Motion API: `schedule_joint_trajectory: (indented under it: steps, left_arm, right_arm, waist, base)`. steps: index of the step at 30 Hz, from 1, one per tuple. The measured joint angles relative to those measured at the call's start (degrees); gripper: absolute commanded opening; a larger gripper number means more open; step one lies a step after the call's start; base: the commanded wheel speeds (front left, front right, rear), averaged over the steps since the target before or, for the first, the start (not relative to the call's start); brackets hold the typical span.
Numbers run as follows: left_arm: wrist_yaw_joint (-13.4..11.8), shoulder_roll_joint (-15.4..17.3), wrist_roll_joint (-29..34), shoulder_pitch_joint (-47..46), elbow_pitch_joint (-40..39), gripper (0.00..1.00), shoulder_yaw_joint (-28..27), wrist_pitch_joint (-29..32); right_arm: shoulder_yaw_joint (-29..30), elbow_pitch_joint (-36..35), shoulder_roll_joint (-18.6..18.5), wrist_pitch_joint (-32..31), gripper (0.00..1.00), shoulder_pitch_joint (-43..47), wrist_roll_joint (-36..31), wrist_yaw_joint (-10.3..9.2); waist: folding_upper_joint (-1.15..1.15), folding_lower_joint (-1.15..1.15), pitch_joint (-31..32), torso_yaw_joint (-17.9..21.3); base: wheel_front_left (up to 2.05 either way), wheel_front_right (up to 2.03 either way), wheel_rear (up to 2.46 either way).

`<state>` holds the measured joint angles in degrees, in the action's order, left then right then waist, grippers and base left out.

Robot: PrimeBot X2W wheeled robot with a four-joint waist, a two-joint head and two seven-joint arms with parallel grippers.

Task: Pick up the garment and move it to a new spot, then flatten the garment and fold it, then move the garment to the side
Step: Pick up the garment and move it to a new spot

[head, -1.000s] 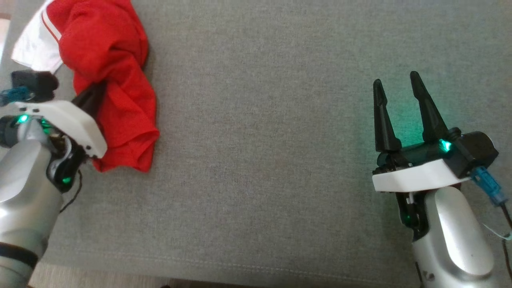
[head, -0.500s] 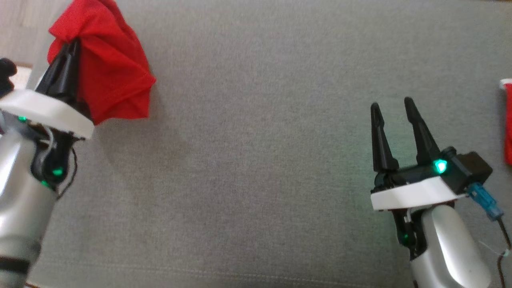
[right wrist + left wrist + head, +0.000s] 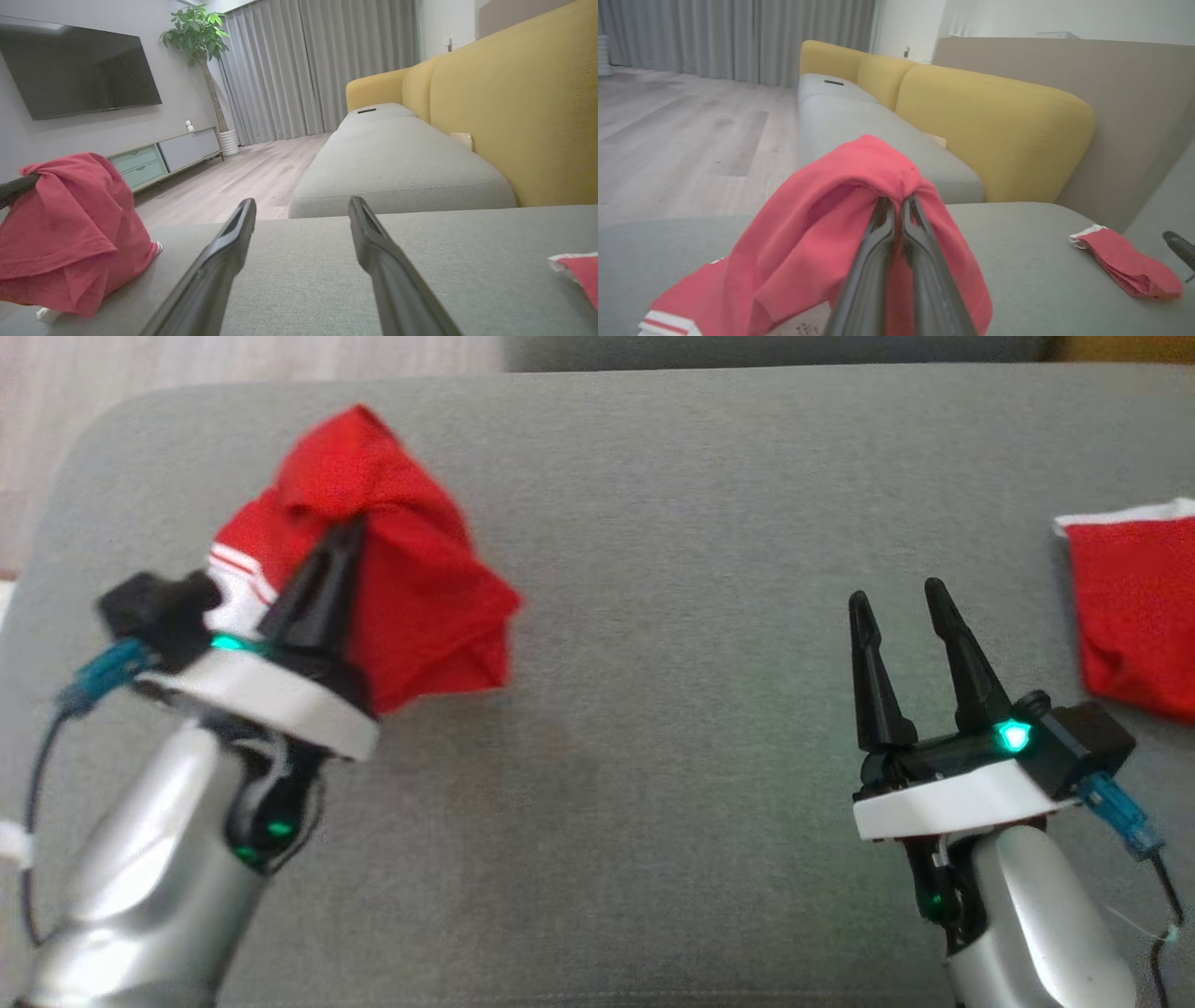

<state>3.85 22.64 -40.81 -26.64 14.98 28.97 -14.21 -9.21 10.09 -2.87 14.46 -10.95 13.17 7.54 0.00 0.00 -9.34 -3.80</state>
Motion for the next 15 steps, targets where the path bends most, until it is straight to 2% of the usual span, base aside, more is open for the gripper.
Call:
schedule_joint_trajectory:
  steps: [6, 8, 11, 12, 13, 15]
  left_arm:
    - [0.0, -5.3, 3.8, -6.3, -1.4, 0.00, 6.3, 2.7]
    - [-1.1, -6.9, 6.6, -9.2, -0.5, 0.00, 7.9, 3.0]
    - [-1.8, -10.7, 7.0, -12.7, 1.8, 0.00, 8.9, 3.0]
    - [-1.9, -11.9, 7.3, -13.7, 2.9, 0.30, 9.4, 2.9]
    - [-2.4, -12.9, 8.3, -14.7, 4.1, 1.00, 9.7, 2.4]
    - [-2.5, -14.0, 10.3, -16.5, 6.4, 1.00, 11.0, 1.9]
  right_arm:
    - [-1.3, -0.9, 0.0, 0.0, 1.00, -0.2, 1.5, 0.00]
    - [-1.6, -1.1, 0.0, 0.0, 1.00, -0.3, 2.0, 0.00]
    - [-1.7, -1.2, 0.0, 0.0, 1.00, -0.5, 2.4, 0.00]
    - [-1.8, -1.2, 0.0, 0.0, 1.00, -0.6, 2.4, 0.00]
    - [-1.8, -1.2, 0.0, 0.0, 1.00, -0.9, 2.5, 0.00]
    - [-1.5, -1.3, 0.0, 0.0, 1.00, -1.8, 2.9, 0.00]
  waist:
    - [0.00, 0.00, -0.9, 5.2]
    - [0.00, 0.00, -1.5, 7.0]
    - [0.00, 0.00, -2.7, 9.8]
    - [0.00, 0.00, -3.1, 10.7]
    - [0.00, 0.00, -3.5, 11.6]
    - [0.00, 0.00, -4.3, 13.2]
  base:
    - [0.00, 0.00, 0.00]
    - [0.00, 0.00, 0.00]
    - [0.00, 0.00, 0.00]
    - [0.00, 0.00, 0.00]
    - [0.00, 0.00, 0.00]
    - [0.00, 0.00, 0.00]
